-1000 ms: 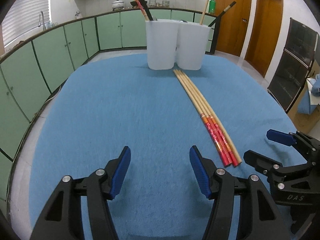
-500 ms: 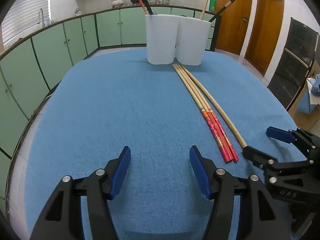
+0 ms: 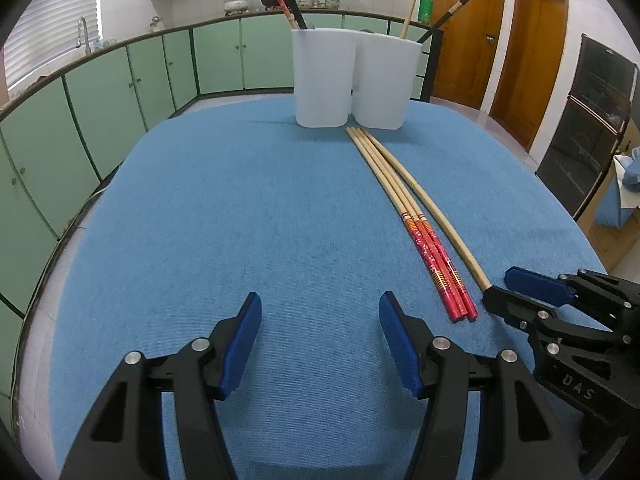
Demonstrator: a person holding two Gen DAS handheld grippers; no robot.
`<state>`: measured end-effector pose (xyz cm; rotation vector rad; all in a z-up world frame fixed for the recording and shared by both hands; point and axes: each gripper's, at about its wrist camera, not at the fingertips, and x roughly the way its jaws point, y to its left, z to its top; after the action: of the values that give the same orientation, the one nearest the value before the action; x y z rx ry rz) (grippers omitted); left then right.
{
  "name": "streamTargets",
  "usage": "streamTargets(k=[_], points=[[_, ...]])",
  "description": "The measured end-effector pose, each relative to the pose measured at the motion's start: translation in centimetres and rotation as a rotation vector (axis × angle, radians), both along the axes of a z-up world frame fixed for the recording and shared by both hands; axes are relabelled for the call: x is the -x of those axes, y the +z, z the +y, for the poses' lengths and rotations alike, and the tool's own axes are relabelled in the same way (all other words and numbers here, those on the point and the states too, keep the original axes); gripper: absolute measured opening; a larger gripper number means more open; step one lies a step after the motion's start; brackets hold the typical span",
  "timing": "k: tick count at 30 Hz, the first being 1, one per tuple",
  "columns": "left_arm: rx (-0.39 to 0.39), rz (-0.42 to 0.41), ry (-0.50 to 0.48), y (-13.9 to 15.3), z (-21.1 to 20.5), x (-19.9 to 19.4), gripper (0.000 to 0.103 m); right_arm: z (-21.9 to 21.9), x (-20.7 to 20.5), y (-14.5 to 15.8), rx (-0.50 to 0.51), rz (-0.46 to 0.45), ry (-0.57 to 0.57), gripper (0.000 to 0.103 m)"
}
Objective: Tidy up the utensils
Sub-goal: 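Close the right tool on a plain wooden chopstick while the left tool grasps a red-patterned chopstick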
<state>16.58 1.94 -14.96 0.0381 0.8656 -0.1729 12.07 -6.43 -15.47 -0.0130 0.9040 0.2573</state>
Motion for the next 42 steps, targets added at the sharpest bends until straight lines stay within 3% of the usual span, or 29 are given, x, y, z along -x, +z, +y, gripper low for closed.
streamTargets(k=[1, 3, 17, 27, 42], points=[[-0.001, 0.001, -0.002, 0.0, -0.1, 0.0, 0.060, 0.0, 0.0, 0.0, -0.003, 0.002, 0.003, 0.010], [-0.001, 0.001, -0.006, 0.0, -0.3, 0.0, 0.060, 0.0, 0.0, 0.0, -0.010, 0.004, 0.003, 0.007], [0.035, 0.006, -0.085, 0.5, -2.5, 0.6, 0.060, -3.8, 0.4, 0.0, -0.013, 0.002, -0.087, 0.006], [-0.004, 0.024, -0.122, -0.1, -4.8, 0.4, 0.060, -4.2, 0.3, -0.1, -0.029, 0.007, -0.094, 0.006], [-0.005, 0.025, -0.033, -0.1, -3.0, 0.4, 0.062, -4.1, 0.2, -0.1, -0.030, 0.007, -0.092, 0.007]])
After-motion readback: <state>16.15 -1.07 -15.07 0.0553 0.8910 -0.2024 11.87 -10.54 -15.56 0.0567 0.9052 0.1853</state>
